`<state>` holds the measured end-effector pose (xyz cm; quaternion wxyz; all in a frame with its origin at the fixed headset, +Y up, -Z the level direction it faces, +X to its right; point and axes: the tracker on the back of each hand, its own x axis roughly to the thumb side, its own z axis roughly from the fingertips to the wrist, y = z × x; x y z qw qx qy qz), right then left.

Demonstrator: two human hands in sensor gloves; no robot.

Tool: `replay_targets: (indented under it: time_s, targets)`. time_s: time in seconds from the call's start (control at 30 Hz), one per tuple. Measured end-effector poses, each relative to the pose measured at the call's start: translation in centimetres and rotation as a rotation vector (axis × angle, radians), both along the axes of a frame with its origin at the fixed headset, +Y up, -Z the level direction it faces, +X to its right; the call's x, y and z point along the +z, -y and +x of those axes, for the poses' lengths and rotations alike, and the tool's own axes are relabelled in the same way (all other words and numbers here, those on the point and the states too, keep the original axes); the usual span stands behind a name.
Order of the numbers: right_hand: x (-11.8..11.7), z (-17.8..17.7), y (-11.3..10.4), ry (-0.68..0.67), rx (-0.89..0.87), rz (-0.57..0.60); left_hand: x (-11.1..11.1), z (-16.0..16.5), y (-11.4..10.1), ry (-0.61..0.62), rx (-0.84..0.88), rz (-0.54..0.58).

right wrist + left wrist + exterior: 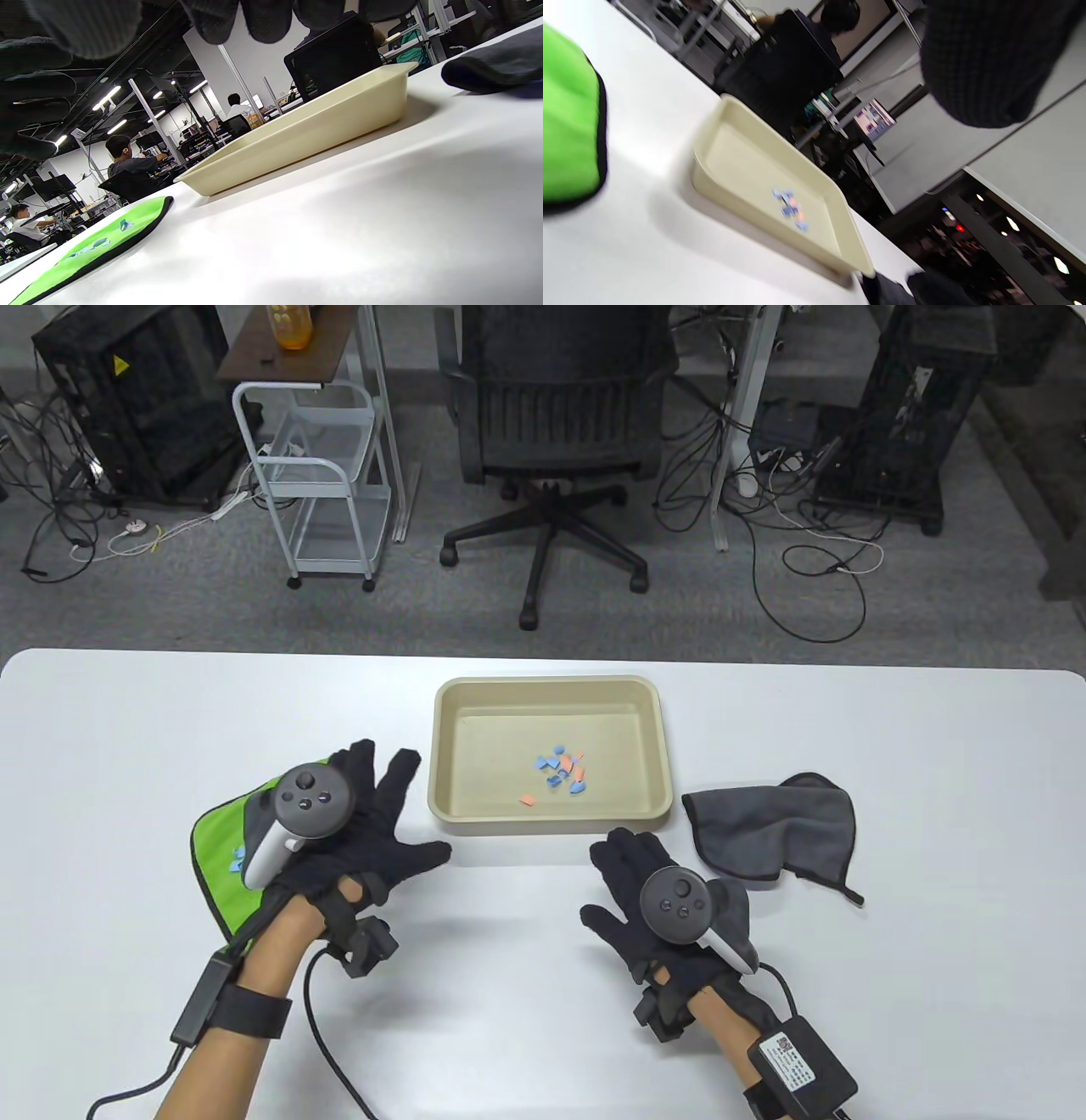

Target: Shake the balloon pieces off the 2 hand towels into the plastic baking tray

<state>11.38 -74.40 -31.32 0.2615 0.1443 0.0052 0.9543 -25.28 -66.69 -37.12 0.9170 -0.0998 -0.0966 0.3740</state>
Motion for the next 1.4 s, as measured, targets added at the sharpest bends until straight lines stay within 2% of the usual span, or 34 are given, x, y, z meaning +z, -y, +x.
replay_targets:
  time_s: [0.1,0.23,0.37,0.47,0.73,0.87,1.1,1.17,1.4]
  targets:
    - [0.0,0.0,0.0,-0.004,0.016,0.01,-1.4,-2.4,-1.0,-0.094,-0.075,-0.003]
    - [0.1,-0.1,0.0,-0.006,0.028,0.014,-3.4,-5.8,-0.9,-0.224,-0.151,-0.041]
    - [0.1,-0.1,0.0,-0.008,0.035,0.017,-4.8,-8.2,0.5,-0.319,-0.199,-0.108]
    - [0.1,0.0,0.0,-0.006,0.036,0.017,-5.6,-9.3,2.5,-0.372,-0.233,-0.169]
    - [0.3,-0.1,-0.1,-0.012,0.043,0.027,-6.9,-10.6,9.0,-0.428,-0.342,-0.336]
    - [0.3,-0.1,0.0,-0.018,0.032,0.013,-7.3,-10.7,11.1,-0.435,-0.382,-0.402]
    - [0.5,-0.4,0.2,-0.033,0.06,0.017,-7.6,-10.9,13.1,-0.449,-0.406,-0.463]
    - [0.5,-0.3,0.2,-0.031,0.058,0.015,-7.7,-10.5,13.5,-0.441,-0.467,-0.472]
    - [0.6,-0.3,0.3,-0.035,0.084,0.023,-7.4,-10.2,13.6,-0.437,-0.49,-0.465]
